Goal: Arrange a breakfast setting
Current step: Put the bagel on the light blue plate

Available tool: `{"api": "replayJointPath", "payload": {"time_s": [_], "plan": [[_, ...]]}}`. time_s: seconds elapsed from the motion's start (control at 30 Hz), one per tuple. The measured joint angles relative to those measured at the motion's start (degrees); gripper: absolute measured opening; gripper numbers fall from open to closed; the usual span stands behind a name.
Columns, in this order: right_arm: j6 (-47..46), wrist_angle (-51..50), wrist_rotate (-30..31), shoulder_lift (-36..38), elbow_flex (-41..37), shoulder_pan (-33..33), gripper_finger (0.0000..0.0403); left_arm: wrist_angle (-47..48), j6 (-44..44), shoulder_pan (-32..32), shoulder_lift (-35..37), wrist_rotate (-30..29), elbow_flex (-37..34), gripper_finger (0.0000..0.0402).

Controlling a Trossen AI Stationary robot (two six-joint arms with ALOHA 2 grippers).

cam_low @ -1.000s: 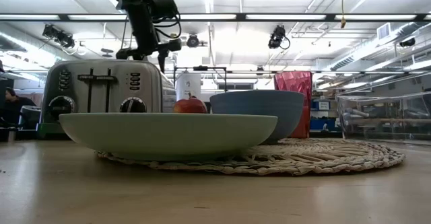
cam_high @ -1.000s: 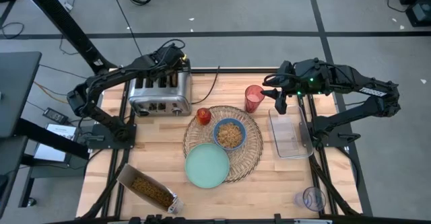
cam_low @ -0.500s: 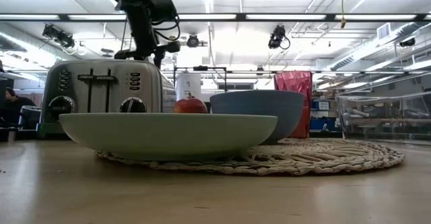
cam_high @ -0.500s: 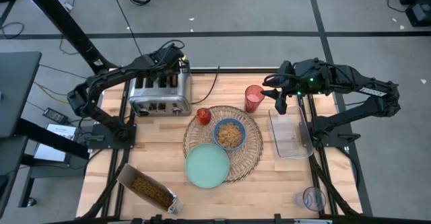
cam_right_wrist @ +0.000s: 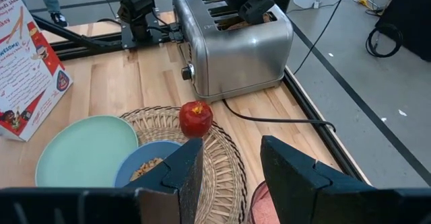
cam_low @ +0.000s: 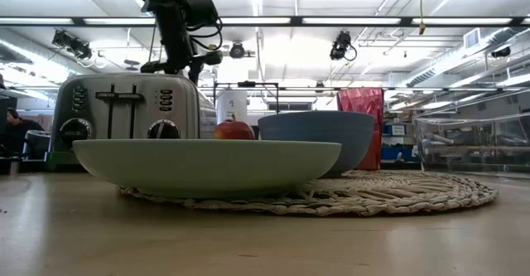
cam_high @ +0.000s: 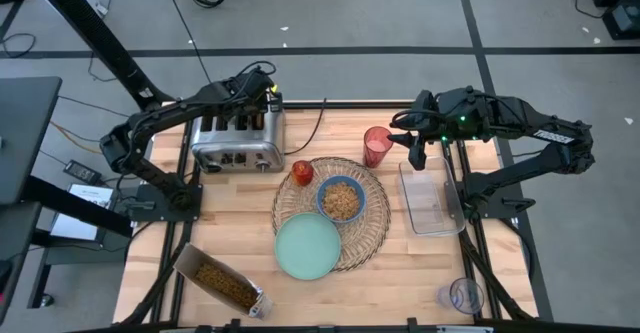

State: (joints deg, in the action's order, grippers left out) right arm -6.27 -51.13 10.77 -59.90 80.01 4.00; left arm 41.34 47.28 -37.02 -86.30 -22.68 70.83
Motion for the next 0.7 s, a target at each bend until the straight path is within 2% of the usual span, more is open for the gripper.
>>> {"api": "replayJointPath", "payload": {"time_s": [0.3,0.53,0.7], "plan": [[-0.2,0.0,0.0,0.0,0.0,0.0,0.0158,0.1,-1.2,0.0,0.0,0.1,0.0,0.0072],[0.1,0.1,0.0,0.0,0.6,0.0,0.0158,0.2,-1.4,0.0,0.0,-0.2,0.0,0.0036],[2.2,0.4,0.2,0.1,4.0,0.0,0.0158,0.1,-1.5,-0.1,0.0,-0.3,0.0,0.0035]]}}
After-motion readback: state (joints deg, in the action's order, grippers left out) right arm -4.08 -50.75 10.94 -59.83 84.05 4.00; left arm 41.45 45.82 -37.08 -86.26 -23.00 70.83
